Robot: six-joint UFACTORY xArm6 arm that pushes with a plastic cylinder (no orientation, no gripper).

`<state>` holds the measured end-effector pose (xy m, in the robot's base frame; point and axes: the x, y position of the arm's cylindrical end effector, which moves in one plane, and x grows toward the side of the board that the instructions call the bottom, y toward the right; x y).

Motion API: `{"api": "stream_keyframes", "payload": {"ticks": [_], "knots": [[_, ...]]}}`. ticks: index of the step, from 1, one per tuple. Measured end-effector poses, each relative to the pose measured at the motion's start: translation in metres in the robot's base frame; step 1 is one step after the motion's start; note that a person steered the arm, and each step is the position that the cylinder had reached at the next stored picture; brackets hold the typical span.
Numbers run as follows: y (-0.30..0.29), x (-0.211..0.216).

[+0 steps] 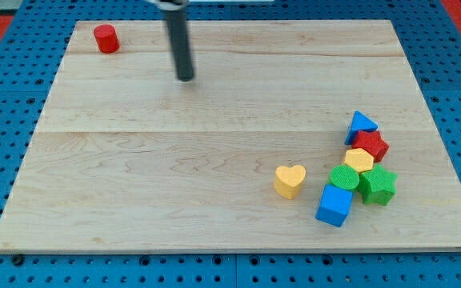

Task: Slide the green circle parallel to the right of the red circle

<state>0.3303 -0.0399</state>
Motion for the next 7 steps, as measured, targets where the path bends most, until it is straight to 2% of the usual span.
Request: {"api": "stream_keyframes", "payload": {"ticks": [1, 2, 3, 4, 5, 6, 7], "knots": [[0.083, -0.004], [0.163, 0.041], [0.267, 0.090], [0.348, 0.170], [0.323, 0.253], [0.226, 0.244], [0.148, 0.209]]}}
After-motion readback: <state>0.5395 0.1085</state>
